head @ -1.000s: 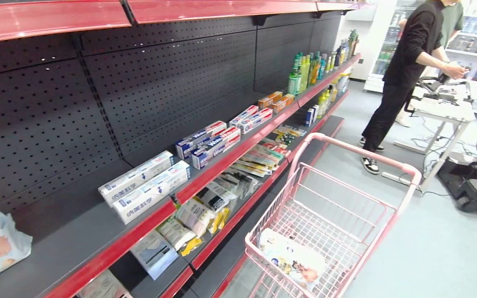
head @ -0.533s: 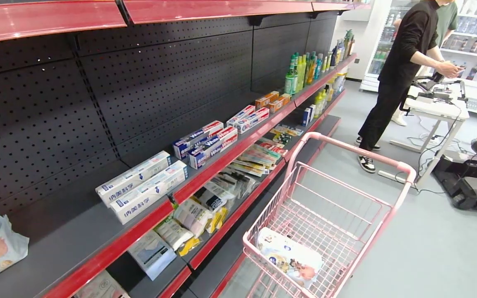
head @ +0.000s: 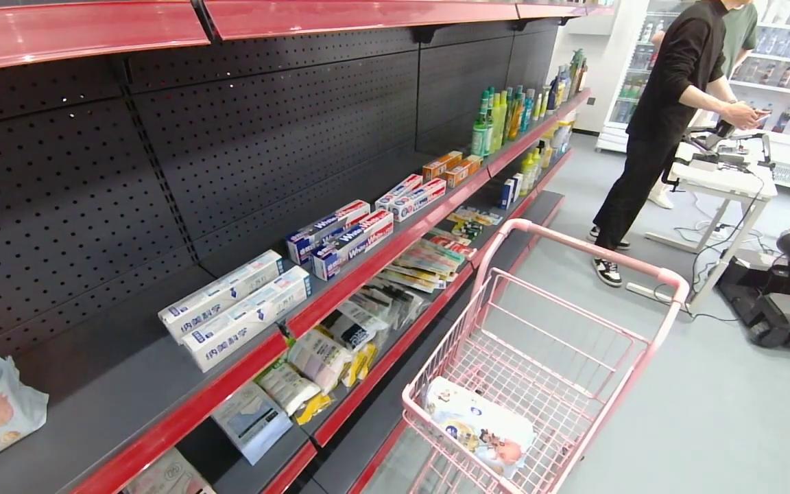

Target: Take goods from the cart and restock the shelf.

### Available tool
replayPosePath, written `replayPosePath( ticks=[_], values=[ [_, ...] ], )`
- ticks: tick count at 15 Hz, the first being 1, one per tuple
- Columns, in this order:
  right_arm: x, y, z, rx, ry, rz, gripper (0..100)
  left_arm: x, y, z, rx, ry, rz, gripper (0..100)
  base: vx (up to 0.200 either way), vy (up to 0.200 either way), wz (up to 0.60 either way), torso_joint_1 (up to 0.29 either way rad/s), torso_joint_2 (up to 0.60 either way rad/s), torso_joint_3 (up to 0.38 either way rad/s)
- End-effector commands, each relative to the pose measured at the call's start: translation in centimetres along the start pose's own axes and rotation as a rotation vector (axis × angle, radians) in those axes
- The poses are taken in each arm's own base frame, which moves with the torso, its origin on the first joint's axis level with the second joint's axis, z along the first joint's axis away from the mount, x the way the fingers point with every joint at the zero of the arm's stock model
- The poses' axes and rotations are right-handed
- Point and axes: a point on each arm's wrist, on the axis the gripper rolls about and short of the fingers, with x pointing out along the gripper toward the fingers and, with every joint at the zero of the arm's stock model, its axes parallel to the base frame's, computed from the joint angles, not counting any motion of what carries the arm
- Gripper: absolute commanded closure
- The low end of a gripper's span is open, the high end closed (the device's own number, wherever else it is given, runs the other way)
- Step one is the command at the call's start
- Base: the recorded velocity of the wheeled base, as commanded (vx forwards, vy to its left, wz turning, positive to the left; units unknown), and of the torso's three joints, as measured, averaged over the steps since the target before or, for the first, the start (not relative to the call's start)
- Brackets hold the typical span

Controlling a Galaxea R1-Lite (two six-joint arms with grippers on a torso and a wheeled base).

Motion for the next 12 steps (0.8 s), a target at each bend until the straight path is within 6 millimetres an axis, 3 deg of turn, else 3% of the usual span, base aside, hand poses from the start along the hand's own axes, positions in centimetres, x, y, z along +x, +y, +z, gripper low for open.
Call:
replayPosePath(
  ticks=[1, 2, 3, 5, 6, 8, 12],
  values=[
    [9.7, 1.2, 12.8, 0.047, 0.222, -0.109, 0, 0.0, 0.0, 0.0, -0.001, 0.0, 0.001, 0, 0.0, 0.0, 0.0, 0.0, 0.0, 0.0],
    [10.5, 1.0, 12.3, -0.012, 0.299, -0.116, 0, 0.0, 0.0, 0.0, -0.001, 0.0, 0.001, 0, 0.0, 0.0, 0.0, 0.0, 0.0, 0.0],
    [13.7, 0.8, 10.3, -0.057, 0.485, -0.052, 0, 0.0, 0.0, 0.0, -0.001, 0.0, 0.001, 0, 0.0, 0.0, 0.0, 0.0, 0.0, 0.0],
    [17.8, 0.5, 8.1, -0.067, 0.662, 0.023, 0, 0.0, 0.0, 0.0, 0.0, 0.0, -0.001, 0, 0.0, 0.0, 0.0, 0.0, 0.0, 0.0],
    [21.6, 0.2, 5.6, -0.095, 0.805, 0.099, 0, 0.0, 0.0, 0.0, -0.001, 0.0, 0.001, 0, 0.0, 0.0, 0.0, 0.0, 0.0, 0.0],
    [26.9, 0.0, 1.3, -0.192, 0.977, 0.288, 0, 0.0, 0.0, 0.0, 0.0, 0.002, 0.001, 0, 0.0, 0.0, 0.0, 0.0, 0.0, 0.0],
    [34.5, 0.1, -4.7, -0.378, 1.087, 0.46, 0, 0.0, 0.0, 0.0, 0.0, 0.0, 0.001, 0, 0.0, 0.0, 0.0, 0.0, 0.0, 0.0]
  ],
)
